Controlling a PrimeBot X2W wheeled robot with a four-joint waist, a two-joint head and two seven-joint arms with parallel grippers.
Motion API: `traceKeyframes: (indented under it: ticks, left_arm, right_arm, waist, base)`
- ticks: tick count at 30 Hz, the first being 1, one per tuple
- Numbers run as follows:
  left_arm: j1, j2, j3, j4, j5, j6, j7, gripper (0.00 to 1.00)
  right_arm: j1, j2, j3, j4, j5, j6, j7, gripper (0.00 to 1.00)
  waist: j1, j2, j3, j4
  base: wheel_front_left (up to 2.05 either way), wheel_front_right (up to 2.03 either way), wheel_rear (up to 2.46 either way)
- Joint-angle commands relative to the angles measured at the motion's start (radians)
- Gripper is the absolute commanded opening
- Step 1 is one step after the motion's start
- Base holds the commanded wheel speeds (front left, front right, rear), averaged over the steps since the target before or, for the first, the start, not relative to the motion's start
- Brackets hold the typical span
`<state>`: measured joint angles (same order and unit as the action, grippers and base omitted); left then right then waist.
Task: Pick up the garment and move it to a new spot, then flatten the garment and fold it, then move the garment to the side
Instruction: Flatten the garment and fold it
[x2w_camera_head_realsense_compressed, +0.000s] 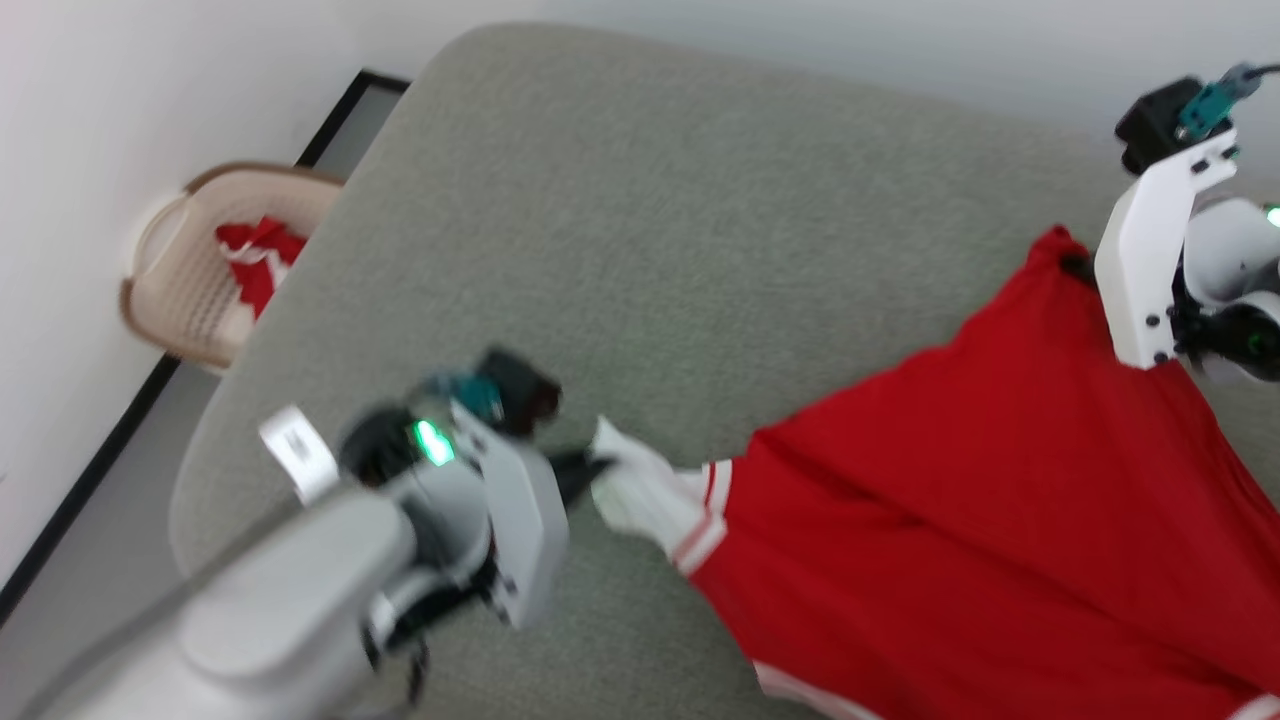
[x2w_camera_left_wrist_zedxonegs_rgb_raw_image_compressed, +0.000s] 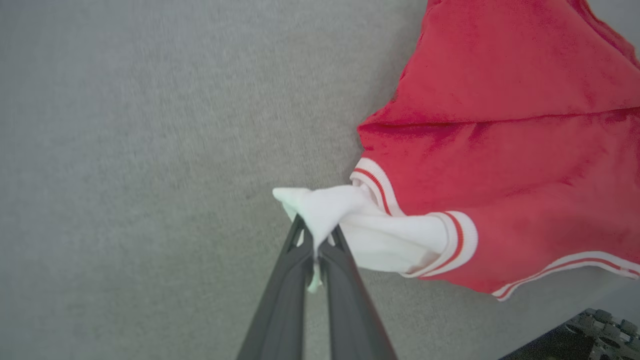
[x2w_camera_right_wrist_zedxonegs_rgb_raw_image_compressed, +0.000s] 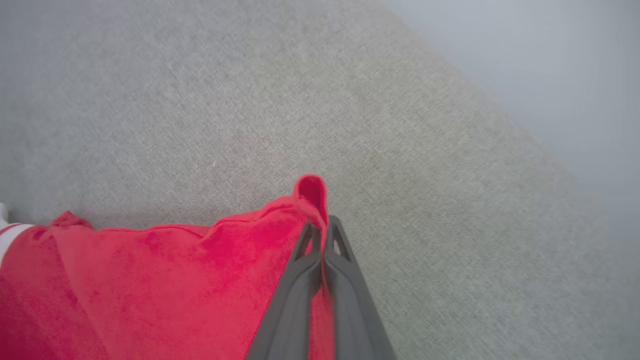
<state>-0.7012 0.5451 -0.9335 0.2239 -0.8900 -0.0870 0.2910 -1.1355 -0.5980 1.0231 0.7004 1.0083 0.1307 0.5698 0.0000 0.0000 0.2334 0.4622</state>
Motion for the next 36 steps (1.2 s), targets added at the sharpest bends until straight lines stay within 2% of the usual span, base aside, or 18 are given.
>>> traceKeyframes:
  ticks: [1,7,12,18,23,36]
  left_arm:
    - [-0.041,0.024,0.01,-0.017,0.002,-0.004,0.028,0.0]
    - [-0.218,0.078,0.041,-0.026,-0.021,-0.022,0.166,0.0]
    - [-0.377,0.09,0.048,0.052,0.007,-0.037,0.204,0.0]
    - [-0.546,0.072,0.035,0.208,0.046,-0.043,0.161,0.0]
    - [-0.652,0.066,0.01,0.303,0.066,-0.043,0.124,0.0]
    - [-0.886,0.069,-0.076,0.483,0.055,-0.044,-0.027,0.0]
  right_arm:
    - [-0.019,0.0,0.008,-0.014,0.017,0.0,-0.022,0.0]
    - [-0.075,-0.016,0.03,-0.059,0.04,0.0,-0.121,0.0]
    - [-0.132,-0.015,0.035,-0.079,0.05,0.0,-0.23,0.0]
    - [-0.186,-0.006,0.043,-0.081,0.069,0.0,-0.35,0.0]
    - [-0.226,0.001,0.054,-0.053,0.057,0.0,-0.406,0.0]
    - [-0.348,0.02,0.035,0.037,0.05,0.0,-0.475,0.0]
  waist:
    - [0.0,0.0,-0.062,-0.06]
    - [0.0,0.0,-0.129,-0.123]
    - [0.0,0.0,-0.183,-0.176]
    - [0.0,0.0,-0.231,-0.231]
    - [0.0,0.0,-0.244,-0.266]
    - [0.0,0.0,-0.219,-0.335]
  base:
    - [0.0,0.0,0.0]
    - [0.0,0.0,0.0]
    - [0.0,0.0,0.0]
    - [0.0,0.0,0.0]
    - [0.0,0.0,0.0]
    - [0.0,0.0,0.0]
